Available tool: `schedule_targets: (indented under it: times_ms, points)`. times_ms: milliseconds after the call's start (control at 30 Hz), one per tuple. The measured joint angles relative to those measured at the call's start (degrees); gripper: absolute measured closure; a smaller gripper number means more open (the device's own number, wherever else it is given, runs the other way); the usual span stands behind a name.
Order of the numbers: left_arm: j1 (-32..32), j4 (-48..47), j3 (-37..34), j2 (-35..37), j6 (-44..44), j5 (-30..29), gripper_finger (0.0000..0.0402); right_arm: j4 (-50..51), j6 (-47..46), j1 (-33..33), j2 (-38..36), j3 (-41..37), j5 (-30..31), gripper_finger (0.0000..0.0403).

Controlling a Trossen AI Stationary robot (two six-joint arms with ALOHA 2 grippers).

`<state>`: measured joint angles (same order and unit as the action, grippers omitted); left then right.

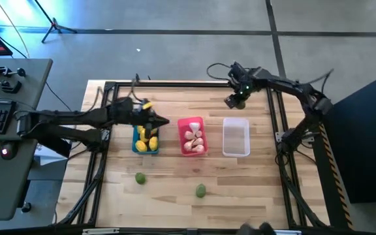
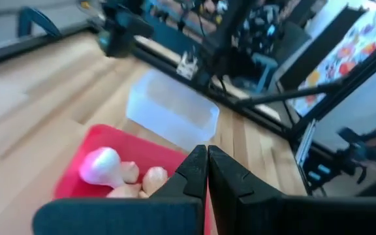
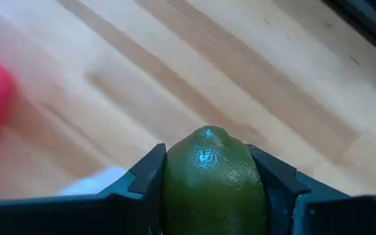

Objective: Sort produce into baskets
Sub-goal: Put the top right green lime into the white bin

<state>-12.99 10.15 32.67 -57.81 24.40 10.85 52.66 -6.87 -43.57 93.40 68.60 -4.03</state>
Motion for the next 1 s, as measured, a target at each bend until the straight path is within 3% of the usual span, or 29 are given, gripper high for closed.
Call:
schedule_targets:
  times_ms: [200,433,567,1000]
  points:
    - [-3.4,-1.2,-2.9,7.5,0.2,-0.9,0.0401,1.5,-24.9,12.5,-6.3,0.0,5.9,0.0251]
    - [-4.7,-1.5,-3.8,9.1,0.5,-0.9,0.0401,7.0,-47.7,23.6,-5.4,-0.1,11.9,0.0251]
    - [-4.7,-1.6,-3.8,9.1,0.1,-0.9,0.0401,7.3,-53.6,25.4,-3.3,-0.1,12.7,0.0251]
    - [-4.7,-1.8,-3.8,9.1,0.5,-0.3,0.0401,9.3,-58.8,27.3,3.5,-0.2,13.3,0.0251]
